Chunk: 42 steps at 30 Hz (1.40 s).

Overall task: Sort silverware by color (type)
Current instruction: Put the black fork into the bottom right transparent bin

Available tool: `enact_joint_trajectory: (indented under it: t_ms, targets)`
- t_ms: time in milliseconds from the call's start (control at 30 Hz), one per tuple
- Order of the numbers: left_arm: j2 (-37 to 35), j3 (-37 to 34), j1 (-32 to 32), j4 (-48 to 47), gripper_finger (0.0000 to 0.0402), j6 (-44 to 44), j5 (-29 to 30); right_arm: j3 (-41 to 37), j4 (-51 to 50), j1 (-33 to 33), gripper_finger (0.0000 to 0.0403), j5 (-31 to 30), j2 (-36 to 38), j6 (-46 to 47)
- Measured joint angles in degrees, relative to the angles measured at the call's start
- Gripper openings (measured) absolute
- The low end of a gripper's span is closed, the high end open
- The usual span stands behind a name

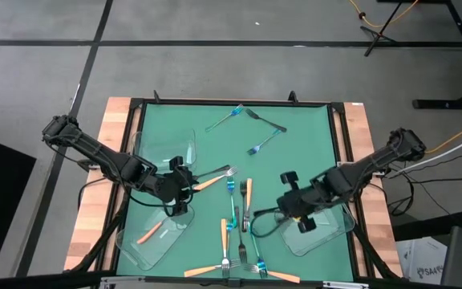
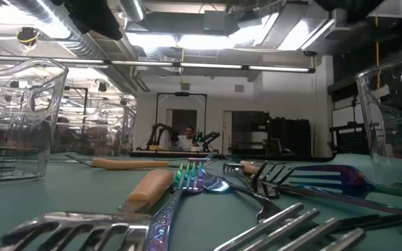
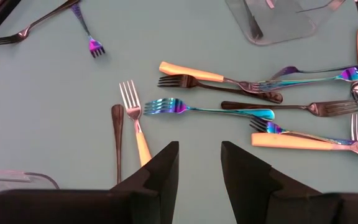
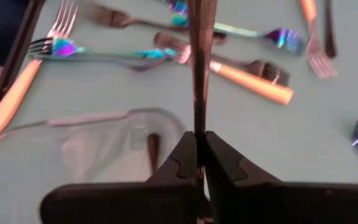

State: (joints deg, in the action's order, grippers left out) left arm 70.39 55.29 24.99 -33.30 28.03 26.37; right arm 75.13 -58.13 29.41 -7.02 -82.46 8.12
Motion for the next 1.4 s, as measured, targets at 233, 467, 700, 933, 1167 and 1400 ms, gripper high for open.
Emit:
enact_joint_trajectory:
  t_ms: [233,467,700,933,1167,1400]
  targets:
    - [0.0,0.0,0.0,0.0,0.0114,0.0,-0.02,0.0,-4.93,7.73,0.0004,-1.61,0.0,6.96]
    - [0.0,0.0,0.0,0.0,0.0114,0.0,-0.02,-0.06,-9.49,15.9,0.0004,-6.62,0.0,17.26]
    - [0.0,0.0,0.0,0.0,0.0114,0.0,-0.02,-5.09,-9.35,21.52,0.0004,-8.97,0.07,23.75]
    - [0.0,0.0,0.0,0.0,0.0114,0.0,0.0,-11.8,-8.92,22.37,0.0005,-8.93,0.07,26.34]
    - [0.0,0.0,0.0,0.0,0.0114,-0.02,1.12,-18.35,-6.2,22.36,0.0005,-8.91,0.04,26.33]
    - [0.0,0.0,0.0,0.0,0.0114,-0.03,1.62,-24.98,2.86,22.34,0.0005,-8.85,0.02,26.14]
